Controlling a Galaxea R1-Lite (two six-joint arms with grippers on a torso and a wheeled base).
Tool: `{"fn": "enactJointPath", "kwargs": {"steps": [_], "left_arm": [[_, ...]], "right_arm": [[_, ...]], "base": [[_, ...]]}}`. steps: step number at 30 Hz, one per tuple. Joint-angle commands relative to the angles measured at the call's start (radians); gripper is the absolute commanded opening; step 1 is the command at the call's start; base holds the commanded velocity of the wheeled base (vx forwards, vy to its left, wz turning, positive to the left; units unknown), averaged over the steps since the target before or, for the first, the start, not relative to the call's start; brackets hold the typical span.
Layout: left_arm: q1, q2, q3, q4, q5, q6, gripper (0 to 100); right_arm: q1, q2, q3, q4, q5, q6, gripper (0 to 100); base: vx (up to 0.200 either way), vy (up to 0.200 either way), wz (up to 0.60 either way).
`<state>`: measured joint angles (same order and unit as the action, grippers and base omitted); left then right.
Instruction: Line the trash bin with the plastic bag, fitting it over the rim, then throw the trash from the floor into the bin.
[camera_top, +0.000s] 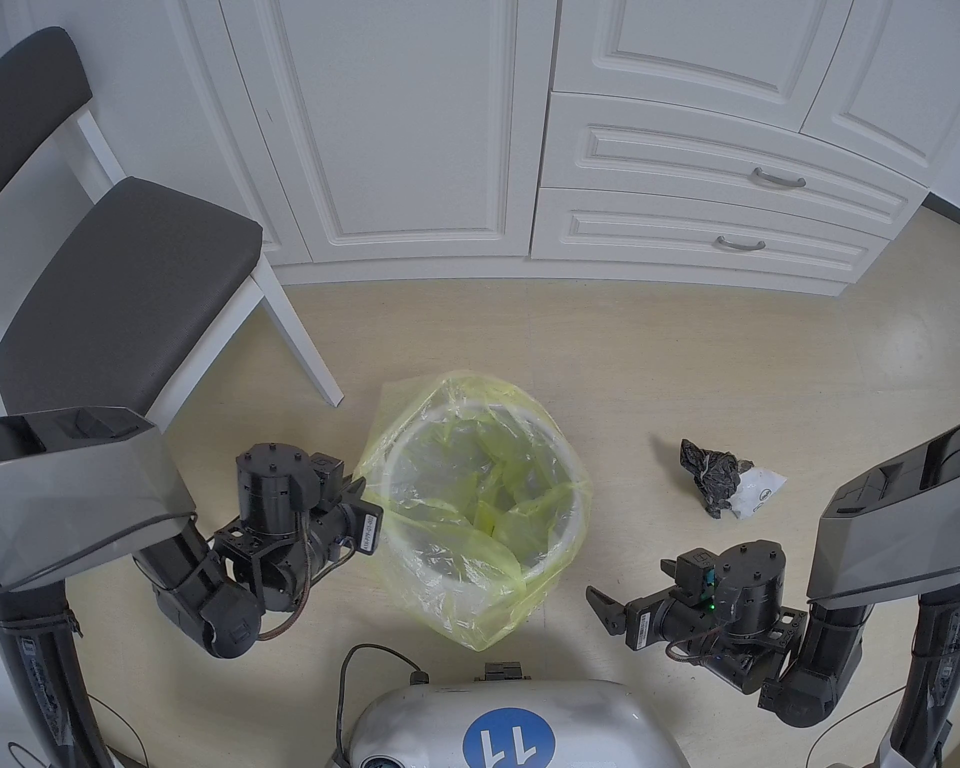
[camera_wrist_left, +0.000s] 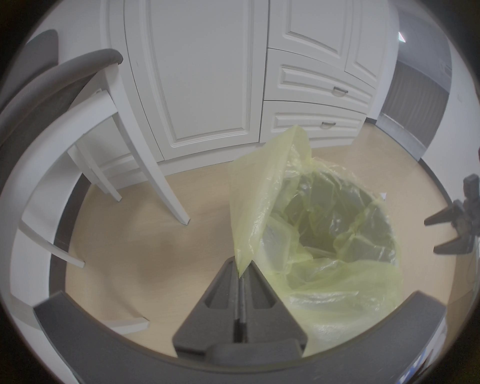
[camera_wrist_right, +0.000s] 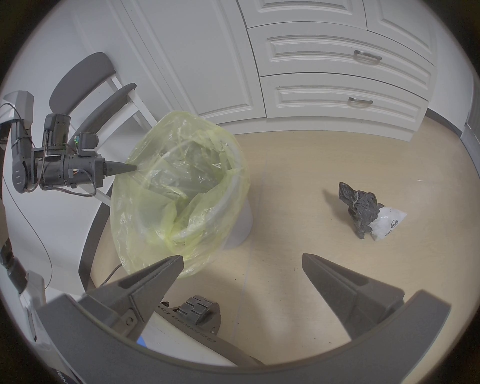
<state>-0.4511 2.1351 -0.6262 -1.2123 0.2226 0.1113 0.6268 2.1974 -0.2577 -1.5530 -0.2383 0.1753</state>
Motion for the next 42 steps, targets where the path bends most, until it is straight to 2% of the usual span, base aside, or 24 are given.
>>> {"fn": "enactJointPath", "kwargs": {"steps": [1,13,15,18,24,29,32,36,37,38,42], "left_arm": [[0.031,-0.052,0.051,0.002,-0.02,0.041,0],[0.038,0.008,0.052,0.054,-0.048,0.057,0],[0.038,0.095,0.029,0.027,-0.074,0.05,0],[0.038,0.197,-0.013,0.002,-0.069,0.047,0],[0.068,0.273,-0.075,-0.038,-0.074,0.042,0],[0.095,0.276,-0.101,-0.039,-0.084,-0.021,0],[0.121,0.25,-0.086,-0.041,-0.124,-0.019,0],[0.144,0.192,-0.052,-0.044,-0.224,-0.035,0],[0.144,0.192,-0.052,-0.044,-0.224,-0.035,0],[0.146,0.169,-0.032,-0.064,-0.287,-0.071,0],[0.146,0.154,0.006,-0.181,-0.393,-0.174,0]], "right_arm": [[0.002,-0.002,0.012,-0.018,-0.009,-0.007,100],[0.001,0.002,0.024,-0.018,-0.01,-0.01,100],[0.001,-0.001,0.024,-0.018,-0.01,-0.01,100],[0.007,-0.01,0.028,-0.018,-0.01,-0.011,100],[0.037,-0.044,0.044,-0.018,-0.01,-0.033,100],[0.036,-0.084,0.046,-0.018,-0.012,-0.071,100],[0.036,-0.133,0.052,-0.018,-0.026,-0.073,100],[0.036,-0.171,0.055,-0.018,-0.095,-0.094,100],[0.036,-0.171,0.055,-0.018,-0.095,-0.094,100],[0.033,-0.185,0.054,-0.018,-0.131,-0.108,100],[0.016,-0.22,0.008,0.007,-0.19,-0.125,100]], "base": [[0.0,0.0,0.0],[0.0,0.0,0.0],[0.0,0.0,0.0],[0.0,0.0,0.0],[0.0,0.0,0.0],[0.0,0.0,0.0],[0.0,0.0,0.0],[0.0,0.0,0.0],[0.0,0.0,0.0],[0.0,0.0,0.0],[0.0,0.0,0.0]]}}
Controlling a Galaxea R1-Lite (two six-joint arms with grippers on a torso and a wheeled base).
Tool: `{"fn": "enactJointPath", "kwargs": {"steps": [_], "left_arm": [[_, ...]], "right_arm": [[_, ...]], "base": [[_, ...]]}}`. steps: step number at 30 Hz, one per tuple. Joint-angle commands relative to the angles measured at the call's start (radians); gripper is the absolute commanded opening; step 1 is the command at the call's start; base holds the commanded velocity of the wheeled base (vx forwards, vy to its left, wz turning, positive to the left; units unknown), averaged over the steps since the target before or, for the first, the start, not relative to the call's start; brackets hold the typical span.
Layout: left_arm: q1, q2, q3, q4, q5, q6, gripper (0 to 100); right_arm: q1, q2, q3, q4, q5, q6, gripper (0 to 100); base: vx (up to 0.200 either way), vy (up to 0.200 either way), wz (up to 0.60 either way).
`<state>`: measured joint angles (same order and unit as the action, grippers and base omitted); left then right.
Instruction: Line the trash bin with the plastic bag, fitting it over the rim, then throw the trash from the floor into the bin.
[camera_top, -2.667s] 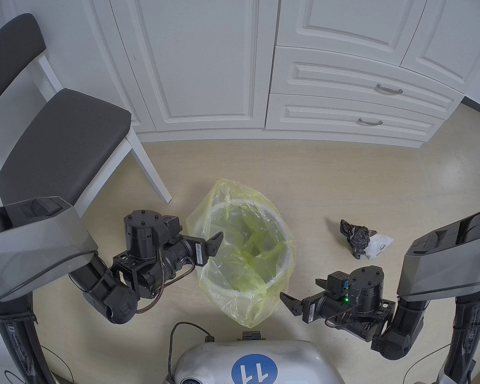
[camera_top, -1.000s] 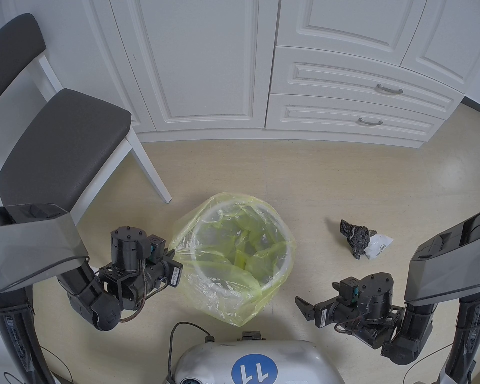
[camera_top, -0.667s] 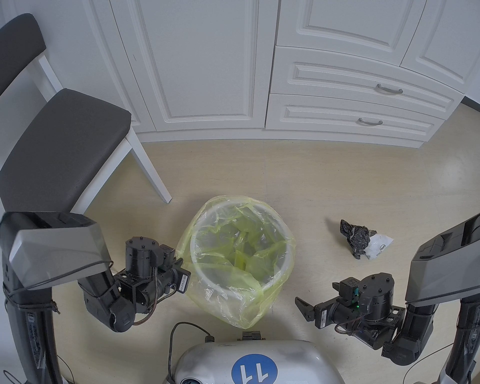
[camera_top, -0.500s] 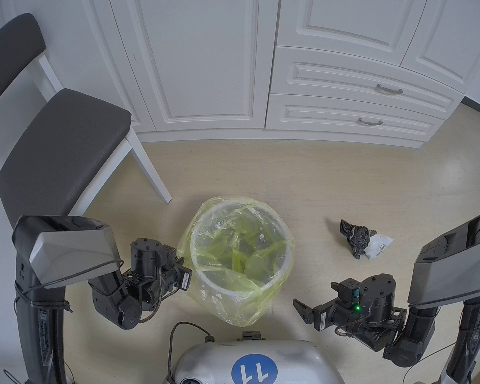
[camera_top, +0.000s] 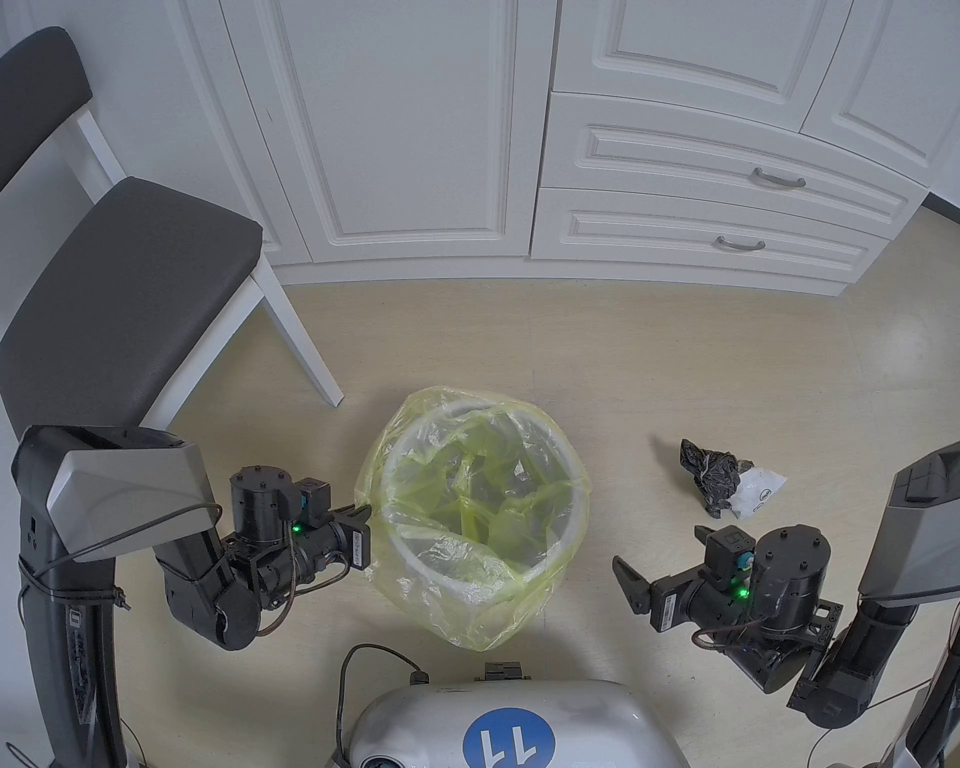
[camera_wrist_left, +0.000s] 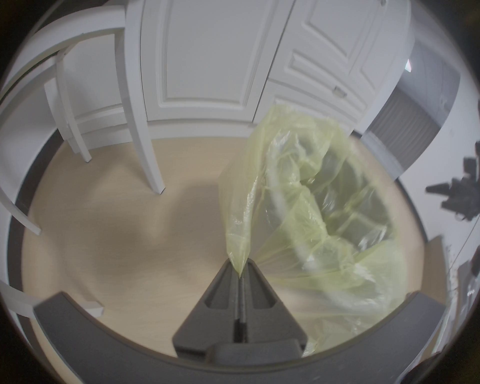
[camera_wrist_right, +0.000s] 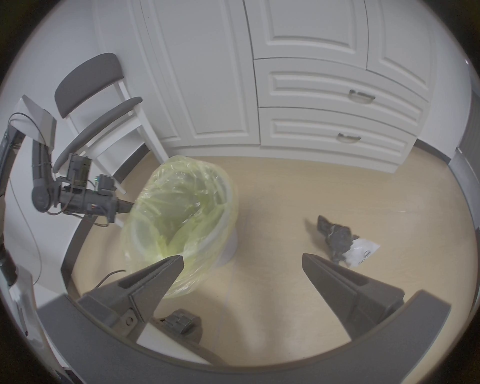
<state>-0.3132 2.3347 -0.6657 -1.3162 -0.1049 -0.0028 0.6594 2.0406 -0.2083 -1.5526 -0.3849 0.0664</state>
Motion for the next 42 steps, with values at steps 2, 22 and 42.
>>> {"fn": "enactJointPath", "kwargs": {"steps": [2,22,42], "left_arm": [[0.009,-0.043,0.052,-0.106,-0.084,-0.072,0],[0.062,-0.023,0.089,-0.164,-0.119,-0.057,0],[0.157,-0.159,0.155,-0.113,-0.332,-0.056,100]], "right_arm": [[-0.023,-0.073,-0.062,0.029,-0.048,-0.016,100],[-0.155,0.105,-0.433,0.318,0.08,0.271,100],[-0.167,0.105,-0.428,0.315,0.08,0.273,100]], "base": [[0.0,0.0,0.0],[0.0,0.0,0.0],[0.0,0.0,0.0]]}}
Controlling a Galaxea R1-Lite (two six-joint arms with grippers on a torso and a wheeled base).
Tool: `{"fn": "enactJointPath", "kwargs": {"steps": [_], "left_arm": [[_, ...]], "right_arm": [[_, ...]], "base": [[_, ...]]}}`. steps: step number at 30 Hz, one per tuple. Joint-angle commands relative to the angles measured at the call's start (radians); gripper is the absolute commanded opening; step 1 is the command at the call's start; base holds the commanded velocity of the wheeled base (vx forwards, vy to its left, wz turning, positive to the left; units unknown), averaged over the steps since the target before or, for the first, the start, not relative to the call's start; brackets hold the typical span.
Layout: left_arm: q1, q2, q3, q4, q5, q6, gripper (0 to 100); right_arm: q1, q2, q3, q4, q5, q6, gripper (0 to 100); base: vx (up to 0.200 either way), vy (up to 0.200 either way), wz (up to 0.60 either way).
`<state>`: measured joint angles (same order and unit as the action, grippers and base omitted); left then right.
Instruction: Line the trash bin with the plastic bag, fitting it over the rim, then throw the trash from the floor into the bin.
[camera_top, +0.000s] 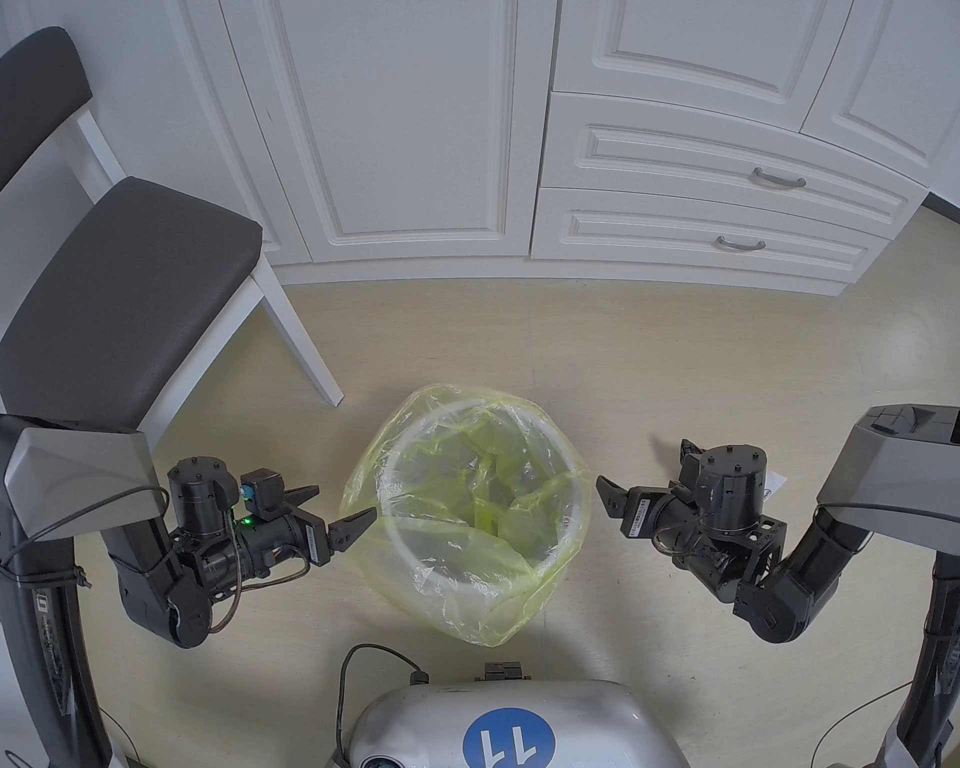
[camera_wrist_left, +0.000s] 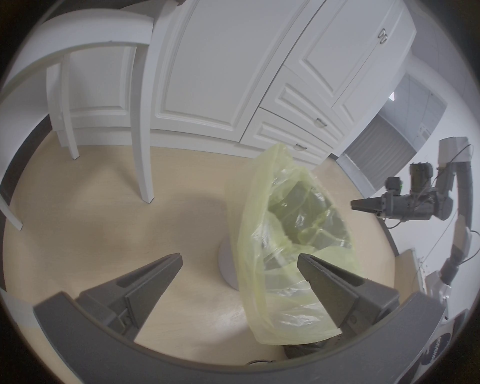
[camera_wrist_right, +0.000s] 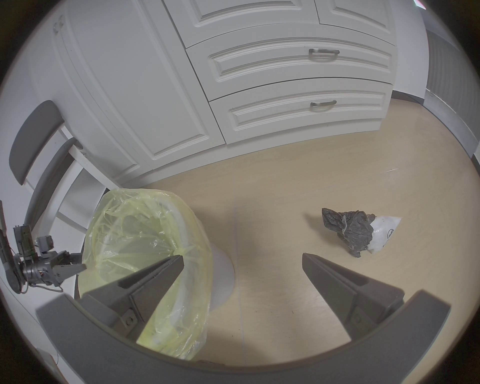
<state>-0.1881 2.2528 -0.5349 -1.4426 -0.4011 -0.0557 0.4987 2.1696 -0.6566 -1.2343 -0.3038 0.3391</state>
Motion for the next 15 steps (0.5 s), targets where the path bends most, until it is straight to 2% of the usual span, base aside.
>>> {"fn": "enactJointPath", "kwargs": {"steps": [1,5,9,13,15], "left_arm": [[0.041,-0.099,0.033,0.013,-0.065,-0.009,100],[0.044,-0.124,0.052,0.001,-0.099,-0.015,100],[0.029,-0.162,0.046,-0.009,-0.131,-0.064,100],[-0.057,-0.14,-0.028,-0.058,-0.124,-0.133,100],[-0.071,-0.105,-0.089,-0.087,-0.12,-0.173,100]], "right_arm": [[-0.009,-0.073,0.061,-0.002,-0.001,0.0,100],[-0.011,-0.155,0.117,-0.002,-0.009,0.004,100],[-0.011,-0.197,0.209,-0.007,-0.012,0.021,100],[-0.011,-0.18,0.301,-0.062,-0.012,0.112,100],[-0.012,-0.154,0.333,-0.111,-0.014,0.155,100]], "base": [[0.0,0.0,0.0],[0.0,0.0,0.0],[0.0,0.0,0.0],[0.0,0.0,0.0],[0.0,0.0,0.0]]}}
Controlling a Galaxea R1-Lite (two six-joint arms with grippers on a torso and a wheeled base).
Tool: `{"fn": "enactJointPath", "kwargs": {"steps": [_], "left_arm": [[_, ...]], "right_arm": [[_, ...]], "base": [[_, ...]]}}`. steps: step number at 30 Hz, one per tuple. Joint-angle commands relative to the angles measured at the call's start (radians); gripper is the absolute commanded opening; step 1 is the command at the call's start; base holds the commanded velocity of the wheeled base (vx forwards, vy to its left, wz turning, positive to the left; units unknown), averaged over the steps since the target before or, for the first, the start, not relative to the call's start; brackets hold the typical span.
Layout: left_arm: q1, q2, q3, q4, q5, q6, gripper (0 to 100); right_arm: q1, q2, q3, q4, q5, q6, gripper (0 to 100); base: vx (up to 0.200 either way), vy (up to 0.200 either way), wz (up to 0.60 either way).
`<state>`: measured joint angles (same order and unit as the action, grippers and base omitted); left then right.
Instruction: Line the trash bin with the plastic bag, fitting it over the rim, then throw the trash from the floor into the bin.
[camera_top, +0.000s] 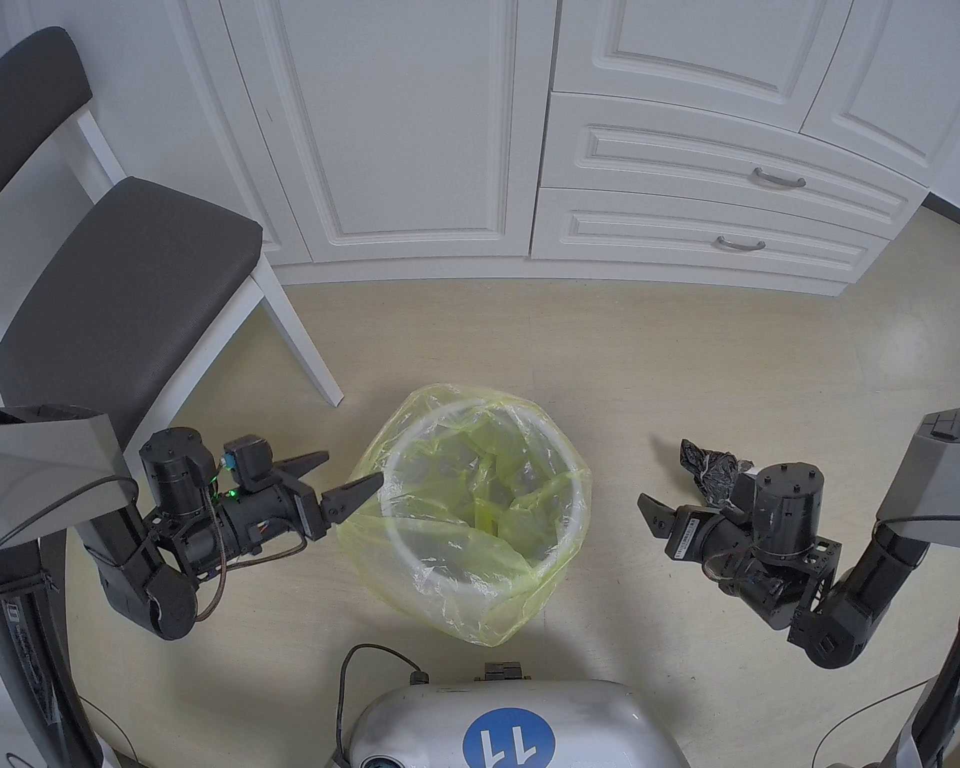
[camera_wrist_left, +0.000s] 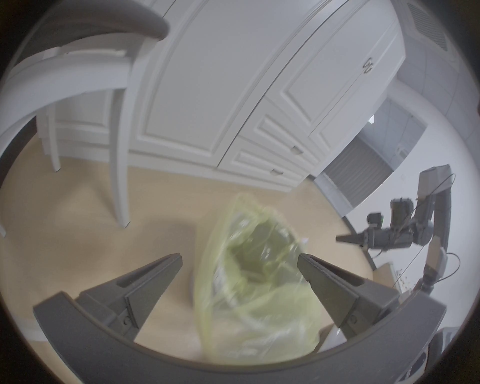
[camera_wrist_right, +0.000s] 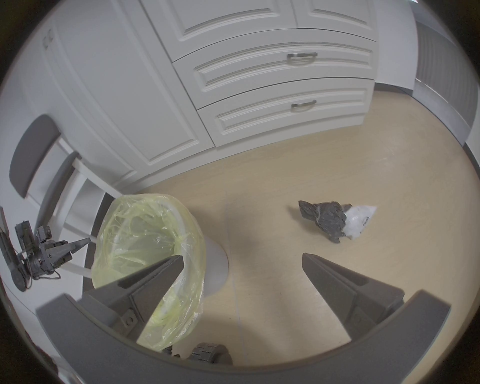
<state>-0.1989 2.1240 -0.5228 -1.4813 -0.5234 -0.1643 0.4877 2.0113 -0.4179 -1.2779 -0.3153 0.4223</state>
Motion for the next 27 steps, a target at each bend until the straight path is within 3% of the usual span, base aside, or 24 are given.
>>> {"fn": "enactJointPath", "kwargs": {"steps": [1,6,10,27], "left_arm": [[-0.062,0.033,-0.122,-0.047,0.002,-0.074,100],[-0.042,0.132,-0.287,-0.014,0.0,-0.098,100],[0.007,0.177,-0.315,0.007,-0.026,-0.112,100],[0.038,0.329,-0.43,0.013,-0.027,-0.172,100]], "right_arm": [[-0.001,0.014,0.103,-0.084,-0.002,0.084,100],[0.003,0.07,0.16,-0.224,-0.004,0.088,100],[0.034,0.069,0.159,-0.235,-0.004,0.055,100],[0.028,0.052,0.159,-0.224,-0.005,0.052,100]], "base": [[0.0,0.0,0.0],[0.0,0.0,0.0],[0.0,0.0,0.0],[0.0,0.0,0.0]]}}
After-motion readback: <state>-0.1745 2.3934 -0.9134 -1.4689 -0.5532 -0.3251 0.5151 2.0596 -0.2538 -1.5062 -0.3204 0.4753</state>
